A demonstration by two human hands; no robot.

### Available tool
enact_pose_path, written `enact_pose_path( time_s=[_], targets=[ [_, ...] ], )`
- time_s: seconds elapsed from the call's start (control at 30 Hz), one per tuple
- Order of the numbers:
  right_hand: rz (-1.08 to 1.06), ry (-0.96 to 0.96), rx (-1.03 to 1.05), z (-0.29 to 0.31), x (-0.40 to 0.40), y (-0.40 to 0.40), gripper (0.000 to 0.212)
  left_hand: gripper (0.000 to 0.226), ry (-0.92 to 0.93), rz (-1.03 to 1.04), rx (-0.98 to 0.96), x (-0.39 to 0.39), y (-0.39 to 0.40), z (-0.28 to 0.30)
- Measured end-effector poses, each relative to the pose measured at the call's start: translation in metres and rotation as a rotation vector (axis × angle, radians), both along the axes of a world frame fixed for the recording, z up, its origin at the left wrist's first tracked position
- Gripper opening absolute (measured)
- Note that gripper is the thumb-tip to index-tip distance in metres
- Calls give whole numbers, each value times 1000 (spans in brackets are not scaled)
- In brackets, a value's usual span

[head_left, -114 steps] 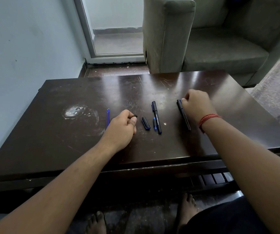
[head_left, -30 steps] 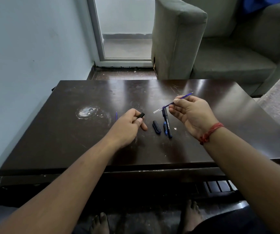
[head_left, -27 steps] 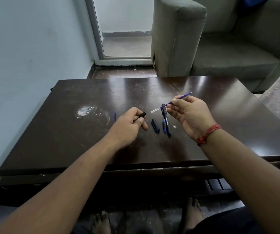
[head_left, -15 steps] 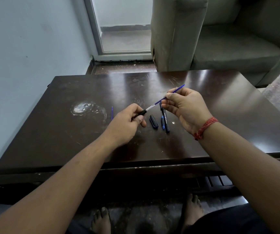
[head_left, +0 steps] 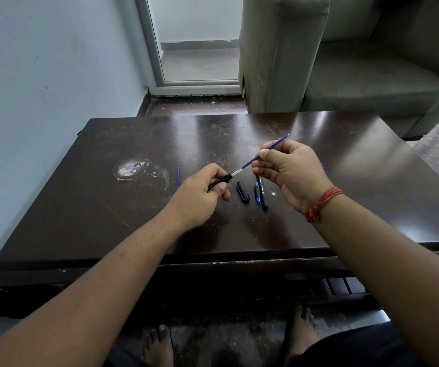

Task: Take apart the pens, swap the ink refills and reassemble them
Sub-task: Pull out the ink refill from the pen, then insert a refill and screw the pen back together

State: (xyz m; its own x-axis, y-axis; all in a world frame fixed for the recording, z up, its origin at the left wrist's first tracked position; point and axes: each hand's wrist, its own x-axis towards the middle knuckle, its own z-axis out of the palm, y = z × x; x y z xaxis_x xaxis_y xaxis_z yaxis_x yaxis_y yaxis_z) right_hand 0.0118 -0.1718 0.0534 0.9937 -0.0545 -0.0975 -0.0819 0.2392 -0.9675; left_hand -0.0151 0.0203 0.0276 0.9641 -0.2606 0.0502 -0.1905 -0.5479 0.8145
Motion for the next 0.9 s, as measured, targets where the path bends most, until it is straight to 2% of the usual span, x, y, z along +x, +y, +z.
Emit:
enact_pose_path(
  time_s=[0.23,0.3,0.37,0.43,0.5,0.57,0.73,0.9],
  targets=[
    [220,35,-265,-14,0,11,10,9,2,11,-8,-1,-3,-1],
    [235,15,-396,-16,5,6,8,8,2,37,-46,0,-2,-1],
    [168,-78,-764,-12,8,-4,2,9,7,71,-83,2,0,-2],
    [159,-201,-1191,-11,8,-14,8,11,13,99,-106,3,1,-2],
    [232,-235,-1444,-13,6,-15,15,12,21,111,-121,5,1,-2],
    [292,-255,-1603,-21,5,-10,20,12,25,112,-126,5,0,-3],
    [288,-292,-1776,-32,2,2,28,12,22,106,-114,4,1,-5],
    [274,-245,-1810,-34,0,7,25,12,18,104,-112,5,1,-3]
  ],
)
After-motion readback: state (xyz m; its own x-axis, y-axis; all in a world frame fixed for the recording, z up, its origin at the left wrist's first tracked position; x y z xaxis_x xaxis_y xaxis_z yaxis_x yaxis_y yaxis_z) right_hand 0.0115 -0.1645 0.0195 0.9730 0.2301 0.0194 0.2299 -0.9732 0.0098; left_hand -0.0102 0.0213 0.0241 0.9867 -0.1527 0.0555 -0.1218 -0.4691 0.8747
